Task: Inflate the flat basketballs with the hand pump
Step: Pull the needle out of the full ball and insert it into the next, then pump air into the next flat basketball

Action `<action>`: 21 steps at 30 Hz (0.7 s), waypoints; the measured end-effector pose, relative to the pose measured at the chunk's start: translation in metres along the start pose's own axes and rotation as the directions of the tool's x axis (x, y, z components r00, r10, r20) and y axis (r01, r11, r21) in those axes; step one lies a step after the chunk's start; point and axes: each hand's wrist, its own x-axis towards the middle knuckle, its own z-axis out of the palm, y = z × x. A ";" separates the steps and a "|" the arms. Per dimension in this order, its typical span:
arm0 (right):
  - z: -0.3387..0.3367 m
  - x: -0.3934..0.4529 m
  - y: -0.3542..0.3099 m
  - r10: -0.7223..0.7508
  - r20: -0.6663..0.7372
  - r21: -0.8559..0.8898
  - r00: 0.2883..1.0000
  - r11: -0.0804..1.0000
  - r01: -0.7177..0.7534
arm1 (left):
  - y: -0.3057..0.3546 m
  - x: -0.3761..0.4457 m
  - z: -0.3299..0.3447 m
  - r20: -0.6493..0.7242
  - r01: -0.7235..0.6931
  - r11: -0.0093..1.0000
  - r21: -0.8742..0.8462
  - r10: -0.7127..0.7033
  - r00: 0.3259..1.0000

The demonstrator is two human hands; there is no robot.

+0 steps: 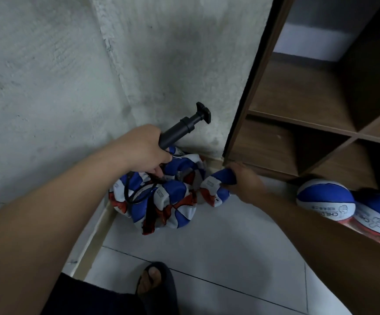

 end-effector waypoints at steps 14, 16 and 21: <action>-0.110 -0.210 -0.028 0.247 -0.422 0.430 0.873 0.902 -0.047 | 0.126 -0.029 0.092 0.076 -0.403 0.914 0.049 0.399 0.914; -0.106 -0.229 -0.027 0.283 -0.438 0.480 0.853 0.876 -0.044 | 0.135 -0.035 0.102 0.119 -0.435 0.900 0.016 0.430 0.895; -0.095 -0.244 -0.015 0.285 -0.413 0.489 0.865 0.871 -0.053 | 0.147 -0.050 0.115 0.170 -0.543 0.840 -0.001 0.535 0.827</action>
